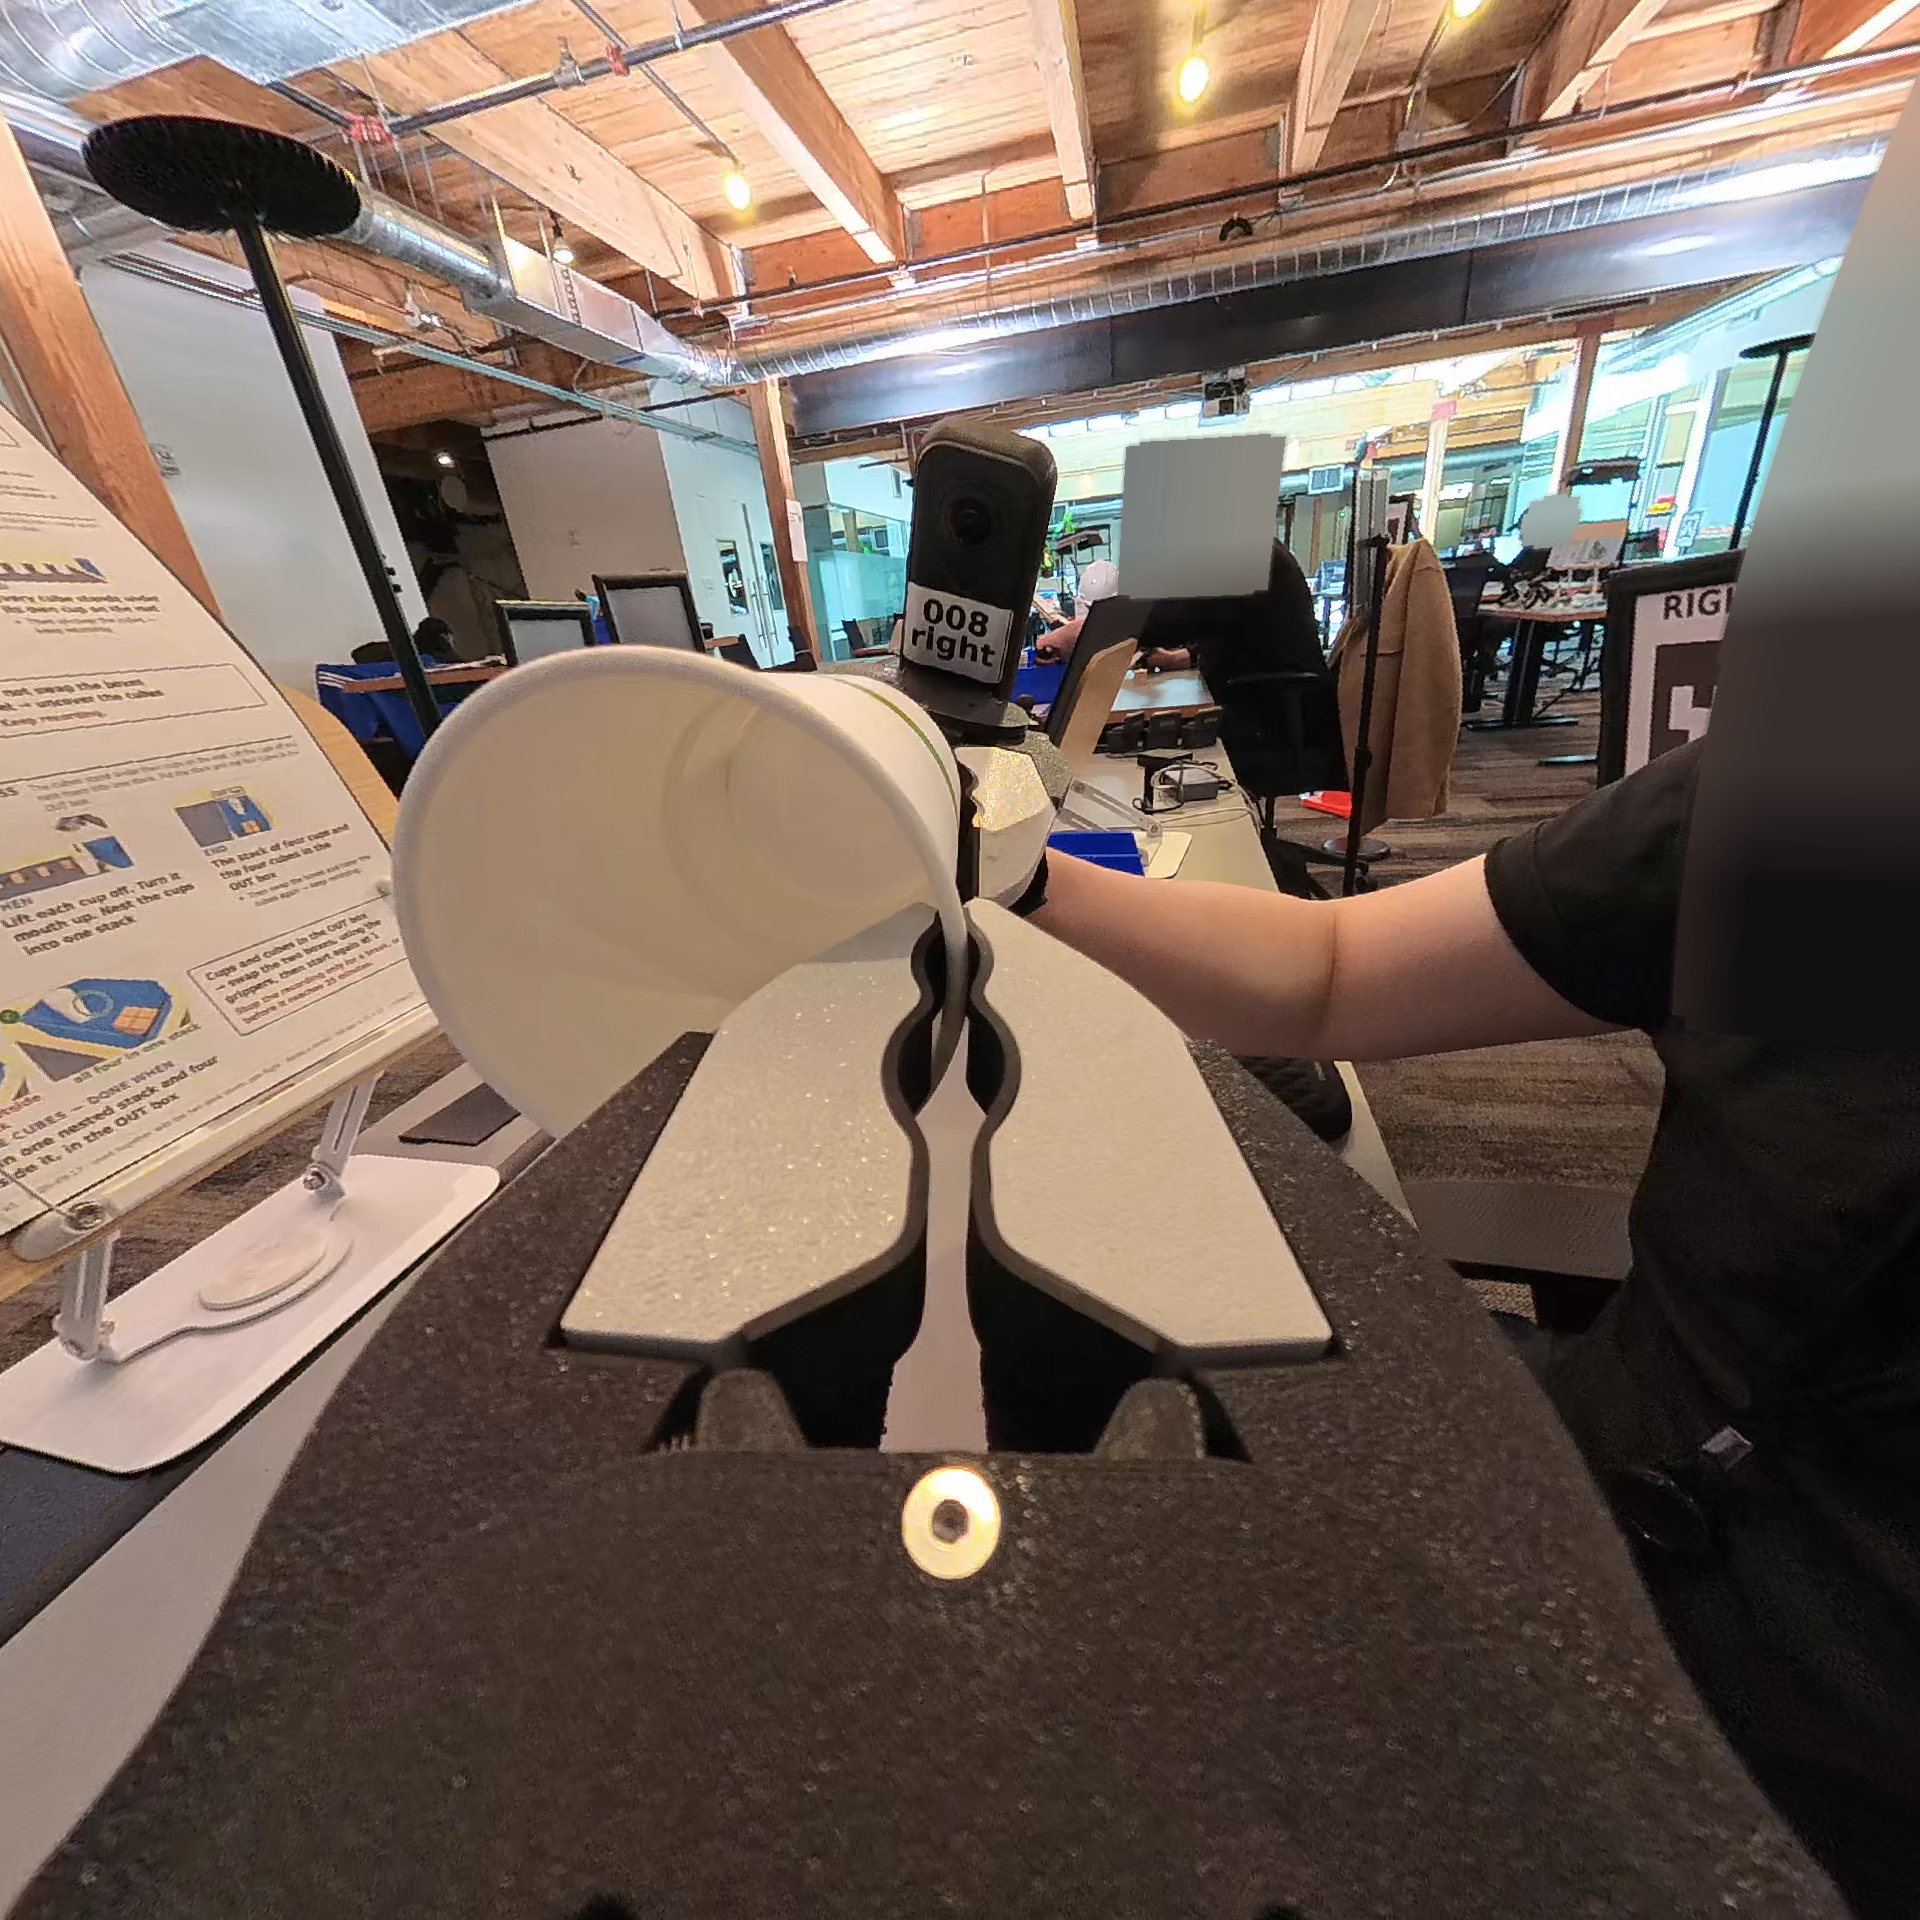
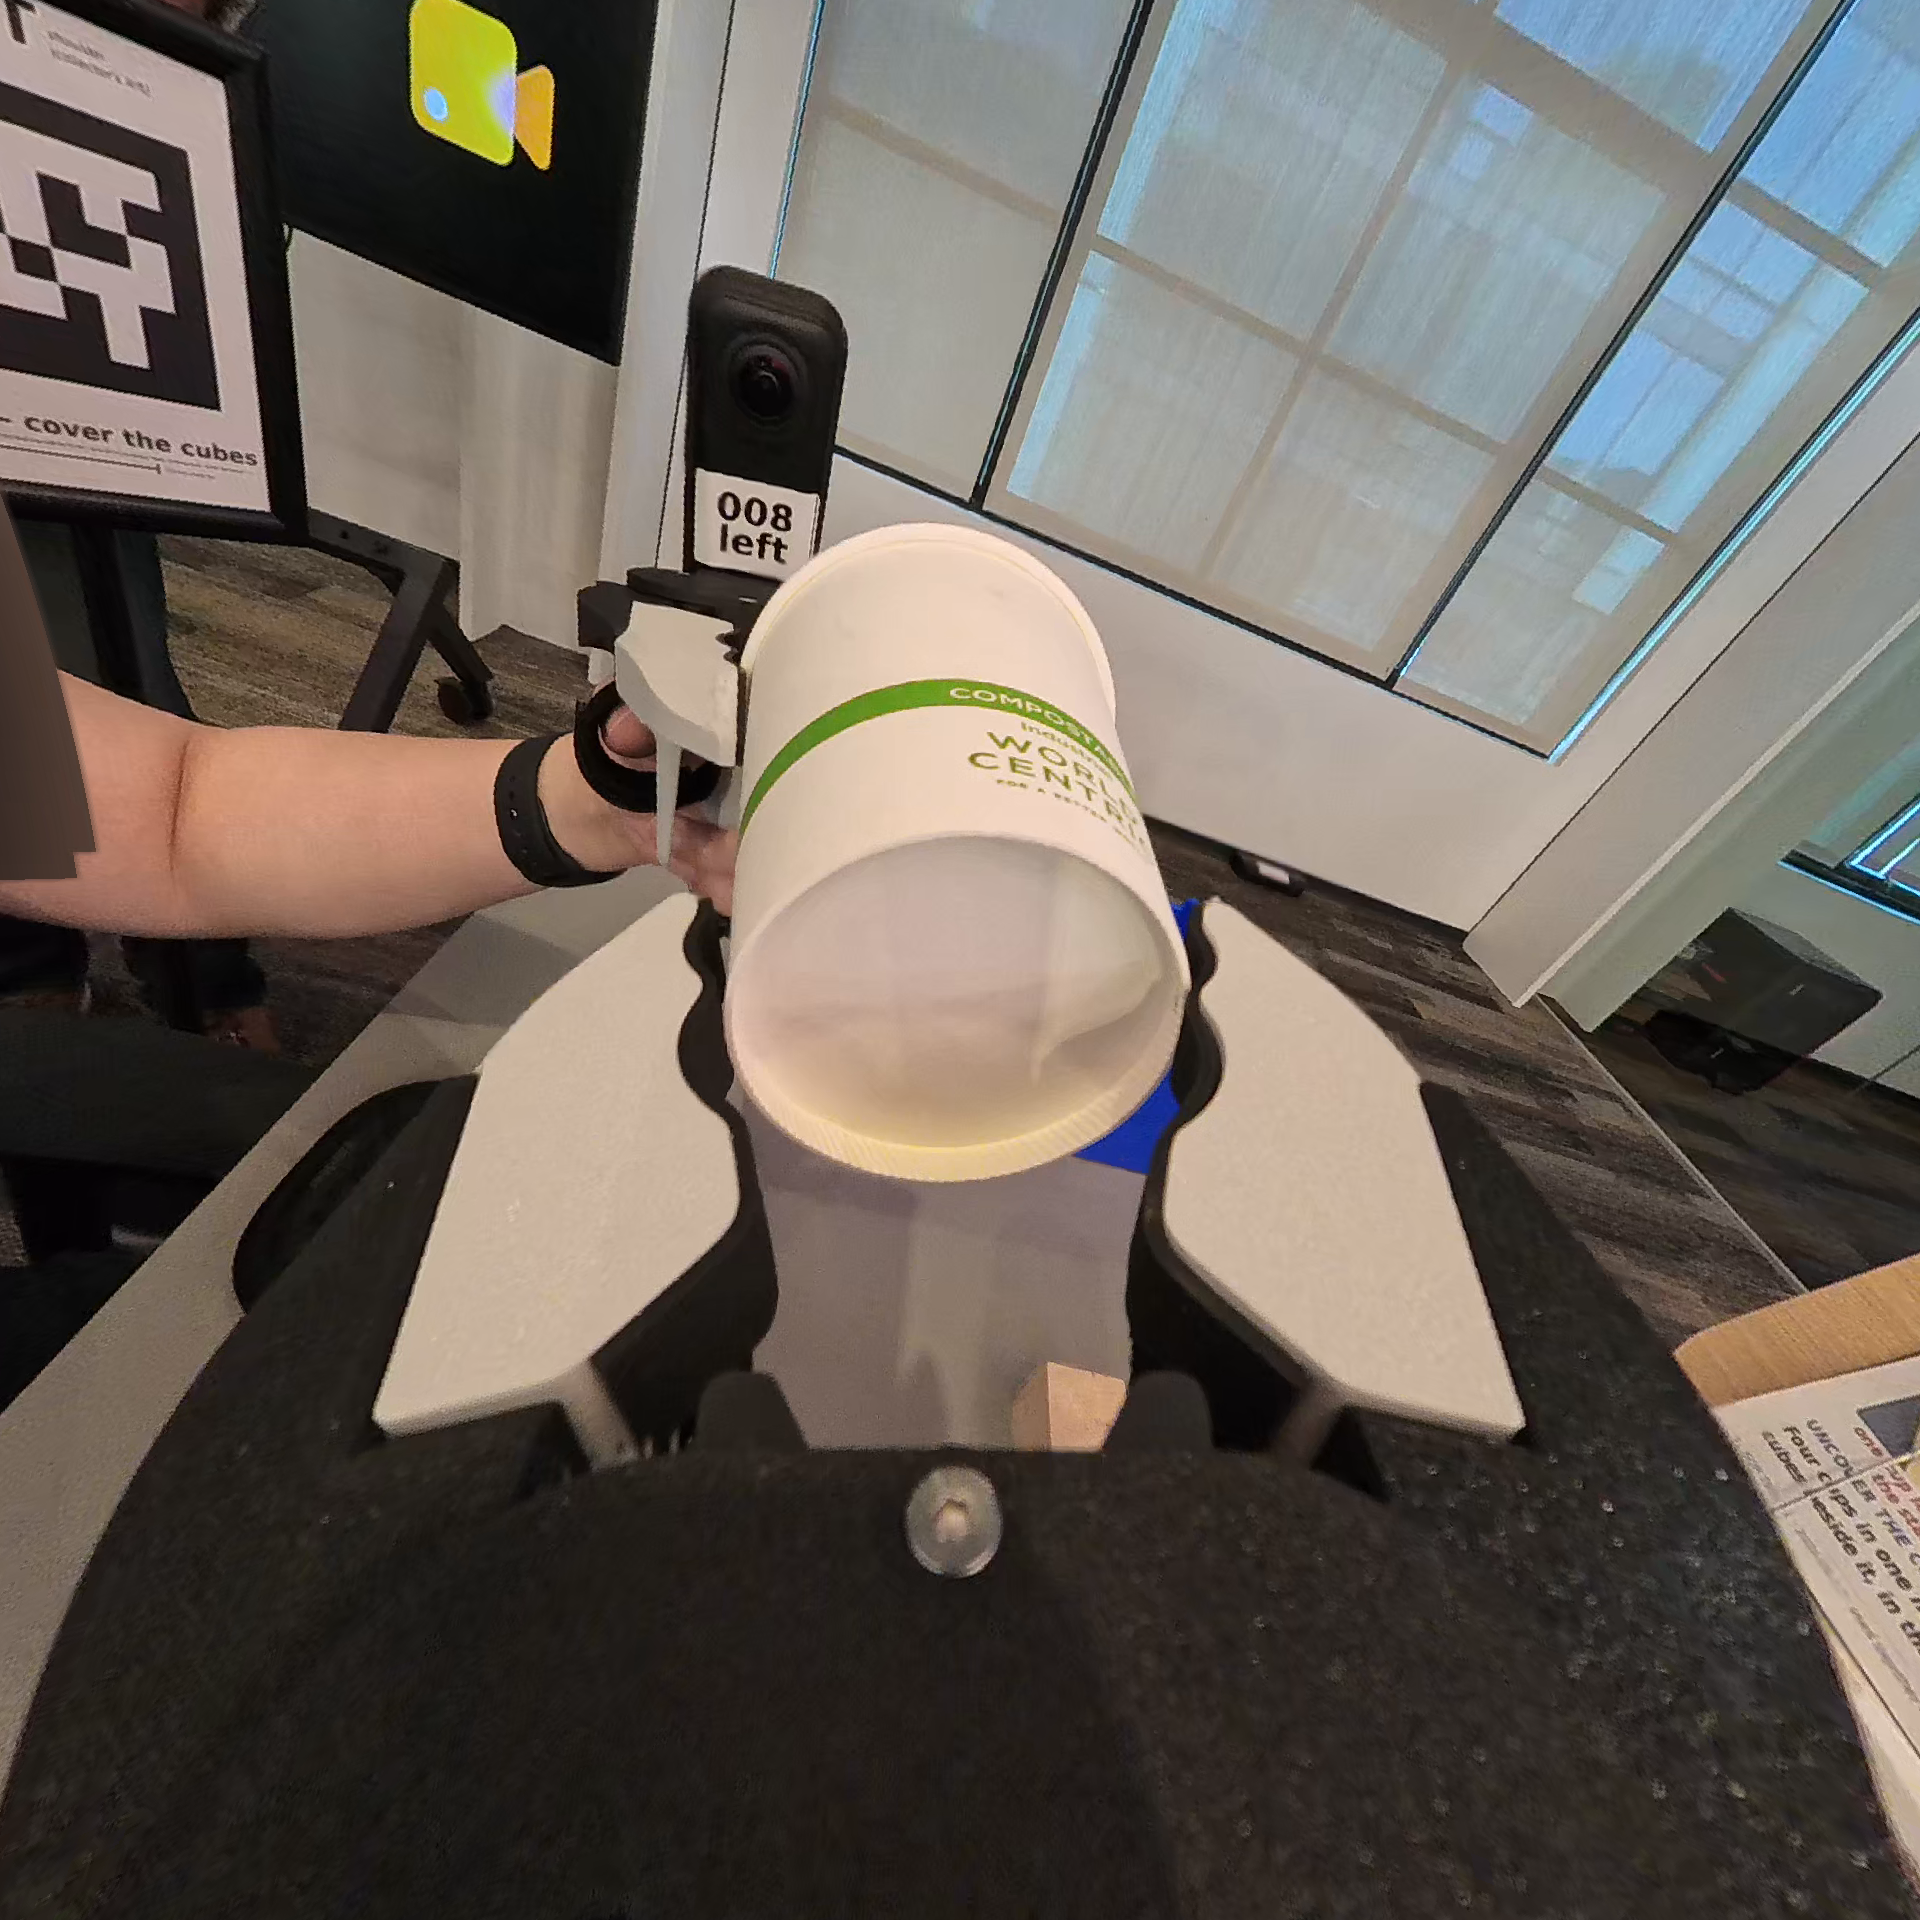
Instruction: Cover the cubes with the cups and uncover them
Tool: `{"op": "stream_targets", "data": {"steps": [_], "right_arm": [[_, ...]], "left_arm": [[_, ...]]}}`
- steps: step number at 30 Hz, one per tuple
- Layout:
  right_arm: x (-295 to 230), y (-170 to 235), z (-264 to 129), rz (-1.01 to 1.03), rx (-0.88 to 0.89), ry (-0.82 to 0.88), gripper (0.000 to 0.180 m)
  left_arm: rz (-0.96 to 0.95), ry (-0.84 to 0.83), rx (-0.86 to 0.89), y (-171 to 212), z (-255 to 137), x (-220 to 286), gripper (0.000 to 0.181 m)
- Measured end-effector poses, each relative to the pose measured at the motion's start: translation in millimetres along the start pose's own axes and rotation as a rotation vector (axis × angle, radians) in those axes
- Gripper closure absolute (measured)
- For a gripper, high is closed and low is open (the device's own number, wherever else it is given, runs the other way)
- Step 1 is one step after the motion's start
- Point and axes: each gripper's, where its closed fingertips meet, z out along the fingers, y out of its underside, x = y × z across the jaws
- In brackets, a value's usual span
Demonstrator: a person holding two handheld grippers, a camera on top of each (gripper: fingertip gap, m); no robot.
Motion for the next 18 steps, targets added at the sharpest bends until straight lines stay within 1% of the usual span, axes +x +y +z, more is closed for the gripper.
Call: {"op": "stream_targets", "data": {"steps": [13,18], "right_arm": [[-5.6,-1.2,-3.2,-0.005,-0.003,-0.033,0.102],[-4.2,-0.6,-4.4,-0.007,-0.016,-0.027,0.103]], "left_arm": [[0.001,0.021,0.01,-0.4,-1.5,3.7,0.181],[0.019,-0.011,0.0,0.6,-0.8,0.9,0.18]]}}
